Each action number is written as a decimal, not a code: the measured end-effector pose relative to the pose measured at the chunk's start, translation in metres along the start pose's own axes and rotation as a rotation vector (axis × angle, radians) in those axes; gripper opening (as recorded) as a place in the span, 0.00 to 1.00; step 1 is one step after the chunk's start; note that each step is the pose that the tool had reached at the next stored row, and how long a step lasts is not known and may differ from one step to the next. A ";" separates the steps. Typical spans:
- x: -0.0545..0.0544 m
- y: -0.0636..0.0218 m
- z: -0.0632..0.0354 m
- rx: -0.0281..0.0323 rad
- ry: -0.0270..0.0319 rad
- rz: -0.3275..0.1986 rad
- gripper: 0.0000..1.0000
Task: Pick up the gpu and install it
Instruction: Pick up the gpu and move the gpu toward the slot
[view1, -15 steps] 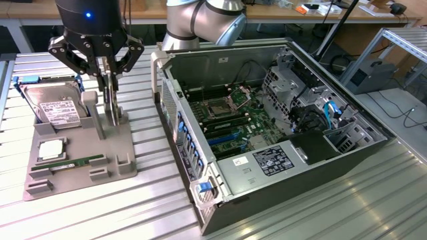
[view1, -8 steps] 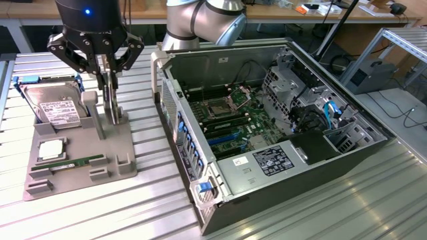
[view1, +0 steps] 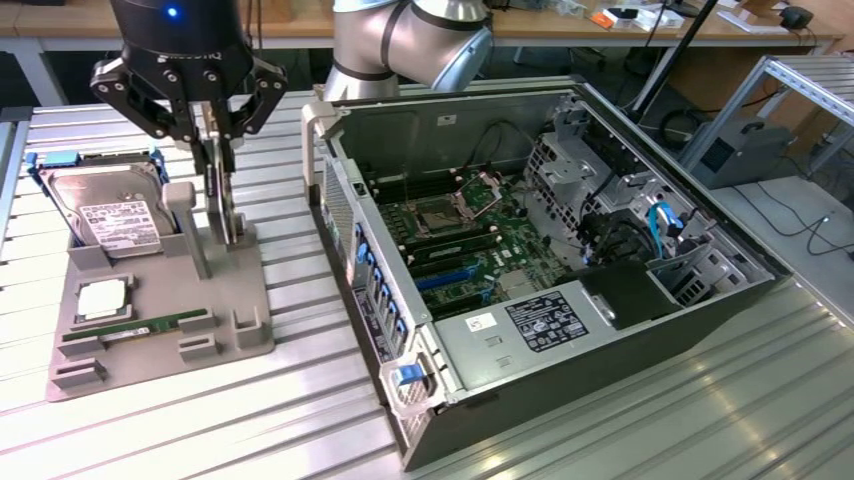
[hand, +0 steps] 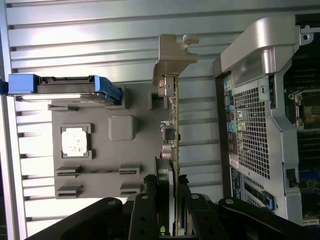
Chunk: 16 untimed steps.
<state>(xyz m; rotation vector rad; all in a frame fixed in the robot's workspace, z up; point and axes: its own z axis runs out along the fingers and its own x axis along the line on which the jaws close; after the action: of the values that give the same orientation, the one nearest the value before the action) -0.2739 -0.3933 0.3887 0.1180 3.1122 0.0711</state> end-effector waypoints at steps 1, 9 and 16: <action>0.000 0.0000 -0.0004 0.0000 0.0000 0.000 0.27; 0.000 0.0003 -0.0061 -0.0001 0.0000 0.000 0.27; 0.000 0.0005 -0.0105 -0.0001 0.0000 0.000 0.27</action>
<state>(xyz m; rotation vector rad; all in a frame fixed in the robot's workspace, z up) -0.2739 -0.3933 0.3992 0.1180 3.1122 0.0713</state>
